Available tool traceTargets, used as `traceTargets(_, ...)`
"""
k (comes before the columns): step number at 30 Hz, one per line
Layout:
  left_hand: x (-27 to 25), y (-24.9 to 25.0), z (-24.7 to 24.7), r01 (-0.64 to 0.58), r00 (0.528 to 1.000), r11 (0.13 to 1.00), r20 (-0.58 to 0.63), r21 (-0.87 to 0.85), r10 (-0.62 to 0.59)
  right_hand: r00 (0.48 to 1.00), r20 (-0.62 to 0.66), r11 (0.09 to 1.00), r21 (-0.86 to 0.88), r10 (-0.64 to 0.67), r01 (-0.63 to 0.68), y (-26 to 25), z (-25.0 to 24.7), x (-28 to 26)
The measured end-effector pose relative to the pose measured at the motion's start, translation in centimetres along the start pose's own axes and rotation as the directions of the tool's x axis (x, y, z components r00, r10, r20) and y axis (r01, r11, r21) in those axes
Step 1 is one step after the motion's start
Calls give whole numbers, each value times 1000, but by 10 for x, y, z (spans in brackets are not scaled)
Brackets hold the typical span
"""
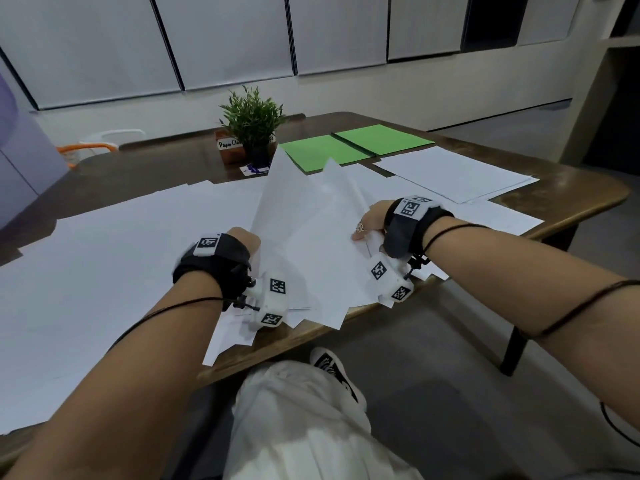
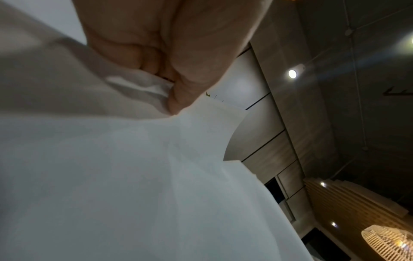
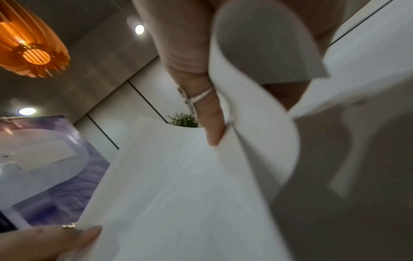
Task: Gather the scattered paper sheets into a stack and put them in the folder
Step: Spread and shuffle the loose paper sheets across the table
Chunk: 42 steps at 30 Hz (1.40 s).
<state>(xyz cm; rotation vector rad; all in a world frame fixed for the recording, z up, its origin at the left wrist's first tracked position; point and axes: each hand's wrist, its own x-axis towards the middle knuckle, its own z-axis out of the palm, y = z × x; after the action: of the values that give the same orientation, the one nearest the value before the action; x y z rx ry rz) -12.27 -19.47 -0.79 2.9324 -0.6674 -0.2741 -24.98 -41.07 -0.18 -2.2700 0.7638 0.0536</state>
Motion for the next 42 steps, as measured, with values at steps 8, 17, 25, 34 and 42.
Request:
traceTargets(8,5,-12,-3,-172,984,340,-178,-925,14,890,-285,664,593,-355,455,7,-17,-12)
traceTargets(17,-40,17,-54,-514,853,136,-489,-847,183,811,-392,542,605,-434,583,-6,-45,-42)
traceTargets(25,-78,36,-32,-685,614,366,-770,-630,-175,640,-696,592,377,-326,712,-13,-25,-69)
traceTargets(34,-101,33,-19,-744,508,429,-851,-512,-135,715,-618,598,451,-327,663,-5,-4,-74)
traceTargets(42,-105,45,-28,-764,388,506,-911,-401,-138,594,-712,541,353,-375,764,-13,1,-82)
